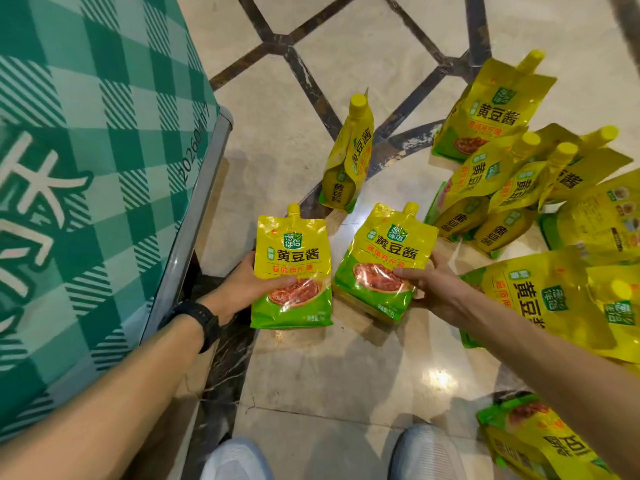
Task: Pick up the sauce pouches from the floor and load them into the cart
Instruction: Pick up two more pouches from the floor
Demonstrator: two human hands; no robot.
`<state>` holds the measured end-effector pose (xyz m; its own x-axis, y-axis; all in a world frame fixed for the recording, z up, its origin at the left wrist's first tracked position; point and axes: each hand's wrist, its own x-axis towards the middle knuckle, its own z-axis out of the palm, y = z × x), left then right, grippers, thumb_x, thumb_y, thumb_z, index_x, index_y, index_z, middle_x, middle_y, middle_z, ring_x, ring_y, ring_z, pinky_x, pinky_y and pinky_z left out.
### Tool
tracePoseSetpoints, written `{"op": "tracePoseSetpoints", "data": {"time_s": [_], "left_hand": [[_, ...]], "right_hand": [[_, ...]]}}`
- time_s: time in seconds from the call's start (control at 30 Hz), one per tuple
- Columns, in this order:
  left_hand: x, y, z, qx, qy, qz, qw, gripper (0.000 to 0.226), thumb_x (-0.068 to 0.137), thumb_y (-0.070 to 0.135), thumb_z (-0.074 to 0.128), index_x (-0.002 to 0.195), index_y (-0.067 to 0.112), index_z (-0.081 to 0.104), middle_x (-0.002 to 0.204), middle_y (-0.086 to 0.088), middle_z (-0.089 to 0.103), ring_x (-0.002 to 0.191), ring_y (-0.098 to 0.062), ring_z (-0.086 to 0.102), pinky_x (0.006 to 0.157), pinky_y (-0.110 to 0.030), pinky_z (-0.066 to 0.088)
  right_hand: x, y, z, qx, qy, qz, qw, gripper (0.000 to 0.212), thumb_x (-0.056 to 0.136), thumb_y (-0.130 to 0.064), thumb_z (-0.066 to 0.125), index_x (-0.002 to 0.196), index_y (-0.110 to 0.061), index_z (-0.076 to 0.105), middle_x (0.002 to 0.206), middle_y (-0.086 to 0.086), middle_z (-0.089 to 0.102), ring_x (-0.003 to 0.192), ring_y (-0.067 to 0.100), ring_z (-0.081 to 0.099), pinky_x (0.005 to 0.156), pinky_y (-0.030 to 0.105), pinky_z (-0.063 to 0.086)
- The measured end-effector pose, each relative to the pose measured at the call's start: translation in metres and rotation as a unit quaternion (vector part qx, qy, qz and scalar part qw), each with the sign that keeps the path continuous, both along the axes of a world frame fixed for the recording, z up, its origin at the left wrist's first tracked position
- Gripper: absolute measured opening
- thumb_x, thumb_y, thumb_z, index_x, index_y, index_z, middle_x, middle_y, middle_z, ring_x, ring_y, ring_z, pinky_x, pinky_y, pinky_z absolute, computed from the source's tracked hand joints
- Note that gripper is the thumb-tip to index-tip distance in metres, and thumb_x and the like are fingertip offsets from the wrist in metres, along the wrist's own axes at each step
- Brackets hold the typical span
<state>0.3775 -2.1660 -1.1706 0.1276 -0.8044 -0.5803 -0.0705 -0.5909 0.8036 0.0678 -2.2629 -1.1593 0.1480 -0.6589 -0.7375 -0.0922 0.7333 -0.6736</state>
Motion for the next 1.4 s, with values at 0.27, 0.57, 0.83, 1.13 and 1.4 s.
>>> {"op": "tracePoseSetpoints", "data": {"time_s": [0.27, 0.57, 0.83, 1.13, 1.4], "left_hand": [[0.002, 0.004, -0.004, 0.009, -0.03, 0.014, 0.999, 0.095, 0.054, 0.046, 0.091, 0.136, 0.019, 0.05, 0.121, 0.002, 0.071, 0.109, -0.014, 0.068, 0.099, -0.041, 0.053], [0.002, 0.005, -0.006, 0.014, -0.037, 0.026, 0.999, 0.094, 0.057, 0.044, 0.087, 0.139, 0.019, 0.047, 0.123, 0.003, 0.069, 0.11, -0.012, 0.067, 0.096, -0.037, 0.054], [-0.002, 0.005, -0.002, 0.0, -0.024, 0.02, 1.0, 0.061, 0.075, 0.029, 0.083, 0.13, 0.024, 0.058, 0.111, 0.009, 0.072, 0.098, -0.004, 0.069, 0.078, -0.019, 0.056], [-0.001, 0.004, -0.015, 0.03, -0.02, 0.053, 0.998, 0.097, 0.053, 0.05, 0.088, 0.138, 0.023, 0.051, 0.117, 0.003, 0.072, 0.105, -0.014, 0.07, 0.094, -0.041, 0.056], [-0.004, 0.0, -0.013, 0.082, 0.017, 0.092, 0.992, 0.097, 0.051, 0.049, 0.09, 0.134, 0.018, 0.052, 0.113, 0.001, 0.074, 0.096, -0.012, 0.074, 0.077, -0.03, 0.058]], "right_hand": [[-0.011, -0.008, -0.004, 0.012, -0.02, 0.062, 0.998, 0.082, 0.072, 0.007, 0.074, 0.137, -0.034, 0.045, 0.116, 0.003, 0.072, 0.106, 0.028, 0.068, 0.094, 0.05, 0.051], [0.007, 0.008, -0.007, 0.057, -0.015, 0.098, 0.993, 0.079, 0.058, -0.014, 0.086, 0.129, -0.021, 0.053, 0.117, 0.006, 0.072, 0.106, 0.03, 0.069, 0.097, 0.055, 0.051], [0.02, 0.016, -0.011, 0.082, -0.098, 0.058, 0.99, 0.071, 0.07, -0.014, 0.08, 0.134, -0.016, 0.049, 0.119, 0.013, 0.07, 0.106, 0.034, 0.069, 0.085, 0.052, 0.057], [0.017, 0.015, -0.012, 0.106, -0.061, 0.06, 0.991, 0.062, 0.067, -0.022, 0.081, 0.125, -0.009, 0.063, 0.112, 0.014, 0.073, 0.103, 0.031, 0.07, 0.086, 0.045, 0.058], [0.016, 0.02, -0.009, 0.104, -0.091, 0.069, 0.988, 0.045, 0.08, -0.022, 0.072, 0.124, -0.014, 0.064, 0.114, 0.013, 0.072, 0.098, 0.029, 0.072, 0.078, 0.041, 0.061]]}}
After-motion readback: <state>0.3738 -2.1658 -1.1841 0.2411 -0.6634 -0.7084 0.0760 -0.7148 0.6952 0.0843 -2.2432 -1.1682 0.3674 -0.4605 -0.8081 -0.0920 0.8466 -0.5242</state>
